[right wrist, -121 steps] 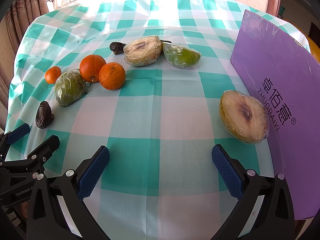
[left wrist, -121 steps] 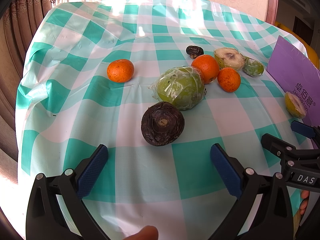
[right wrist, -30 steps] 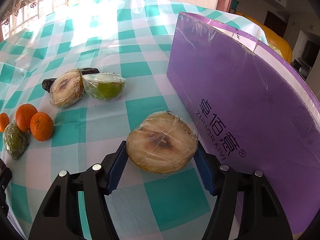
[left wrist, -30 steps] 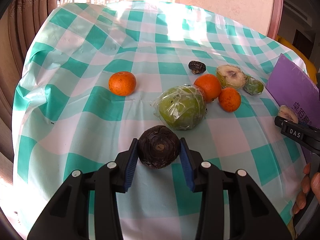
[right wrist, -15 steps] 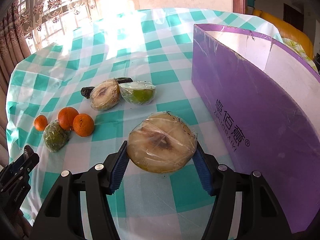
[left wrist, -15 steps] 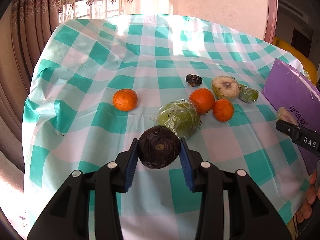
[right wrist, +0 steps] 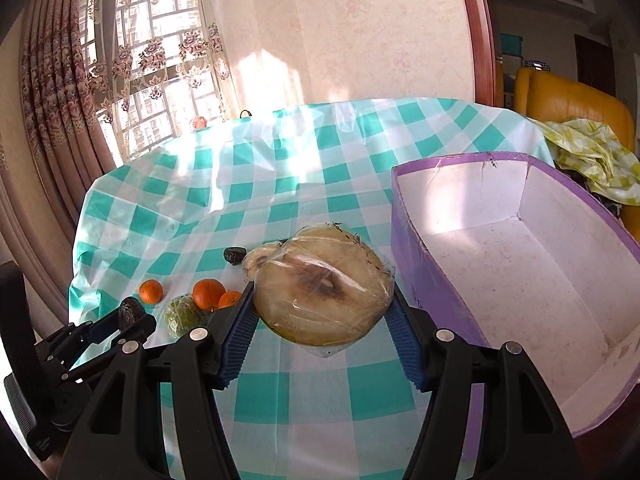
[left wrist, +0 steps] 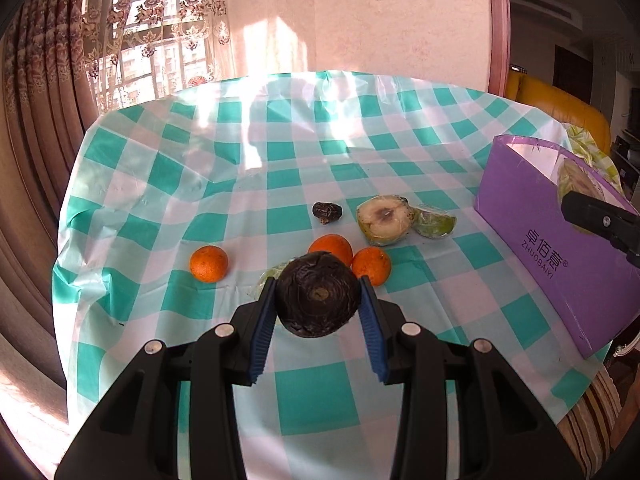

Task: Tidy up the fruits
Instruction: 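Carry both held fruits over the purple box and lower them inside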

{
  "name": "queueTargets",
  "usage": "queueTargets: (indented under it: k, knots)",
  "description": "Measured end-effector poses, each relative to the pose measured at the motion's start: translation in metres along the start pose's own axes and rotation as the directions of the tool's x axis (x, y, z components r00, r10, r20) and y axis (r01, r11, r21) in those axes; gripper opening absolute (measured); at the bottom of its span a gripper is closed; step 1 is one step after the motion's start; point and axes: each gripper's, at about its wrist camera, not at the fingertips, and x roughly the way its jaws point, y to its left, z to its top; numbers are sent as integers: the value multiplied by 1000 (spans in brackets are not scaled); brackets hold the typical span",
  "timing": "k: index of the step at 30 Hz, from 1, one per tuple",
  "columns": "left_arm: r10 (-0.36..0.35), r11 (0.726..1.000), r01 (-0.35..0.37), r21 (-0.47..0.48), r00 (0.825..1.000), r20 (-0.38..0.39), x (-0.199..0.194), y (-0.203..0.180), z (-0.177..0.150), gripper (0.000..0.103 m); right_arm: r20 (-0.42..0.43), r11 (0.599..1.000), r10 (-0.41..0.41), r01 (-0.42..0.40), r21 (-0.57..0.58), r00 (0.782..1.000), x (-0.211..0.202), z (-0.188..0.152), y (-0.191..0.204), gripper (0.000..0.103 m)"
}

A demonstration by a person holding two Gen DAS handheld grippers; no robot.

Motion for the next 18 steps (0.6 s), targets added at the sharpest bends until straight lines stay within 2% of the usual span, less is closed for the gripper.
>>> queueTargets:
  k: [10,18]
  knots:
    - [-119,986,115,117,992,29,-19,-75,30,40,37,996,-58,56,72,998,-29,9,-61,61]
    - [-237,939,221,262,971,34,-32,-159,45,40,1,980,-154,152,128,988,-29,6,-122,61]
